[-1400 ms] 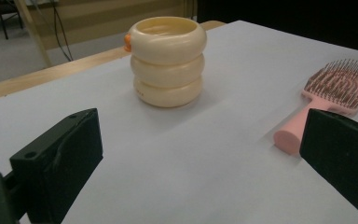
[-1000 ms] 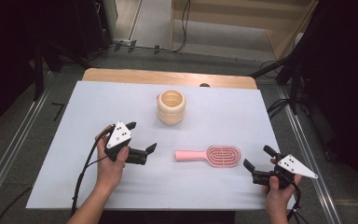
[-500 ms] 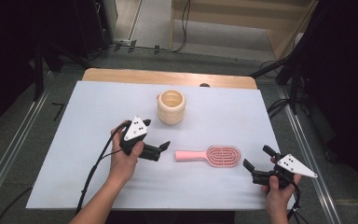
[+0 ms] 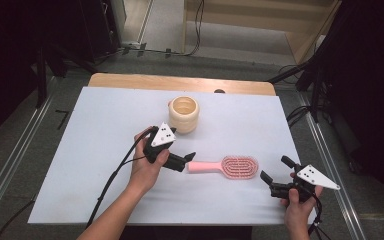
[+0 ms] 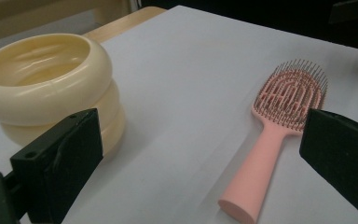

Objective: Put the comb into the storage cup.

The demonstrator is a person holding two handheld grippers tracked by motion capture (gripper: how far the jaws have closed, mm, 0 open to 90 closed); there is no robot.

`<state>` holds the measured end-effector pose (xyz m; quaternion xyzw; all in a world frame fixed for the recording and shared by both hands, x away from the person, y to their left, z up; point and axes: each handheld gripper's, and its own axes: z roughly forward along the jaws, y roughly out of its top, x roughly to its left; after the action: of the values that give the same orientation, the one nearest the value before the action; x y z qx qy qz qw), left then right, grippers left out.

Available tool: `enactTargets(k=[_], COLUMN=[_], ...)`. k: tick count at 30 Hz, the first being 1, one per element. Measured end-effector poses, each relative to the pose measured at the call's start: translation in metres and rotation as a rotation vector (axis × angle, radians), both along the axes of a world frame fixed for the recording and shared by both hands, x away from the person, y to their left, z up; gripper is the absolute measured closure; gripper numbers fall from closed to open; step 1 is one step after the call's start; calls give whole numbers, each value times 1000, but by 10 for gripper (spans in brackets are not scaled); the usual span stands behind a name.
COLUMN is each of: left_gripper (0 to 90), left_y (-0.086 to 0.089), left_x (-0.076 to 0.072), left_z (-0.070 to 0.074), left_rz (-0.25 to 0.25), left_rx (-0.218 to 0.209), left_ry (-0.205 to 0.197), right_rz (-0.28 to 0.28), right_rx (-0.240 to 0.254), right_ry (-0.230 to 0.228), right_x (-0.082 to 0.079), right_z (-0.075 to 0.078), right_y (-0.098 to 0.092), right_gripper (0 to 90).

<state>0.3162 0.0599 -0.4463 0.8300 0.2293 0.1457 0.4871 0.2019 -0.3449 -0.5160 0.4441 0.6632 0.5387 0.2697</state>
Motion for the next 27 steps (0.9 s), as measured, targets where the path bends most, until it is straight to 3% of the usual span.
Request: enactTargets(k=[27], left_gripper=[47], left_y=[-36], left_x=[12], left_z=[-6], left_rz=[-56], left_rx=[116], left_ry=[44], right_rz=[7], right_rx=[-5], right_ry=[0], right_x=[1], right_z=[0], right_y=[1], right_gripper=[0])
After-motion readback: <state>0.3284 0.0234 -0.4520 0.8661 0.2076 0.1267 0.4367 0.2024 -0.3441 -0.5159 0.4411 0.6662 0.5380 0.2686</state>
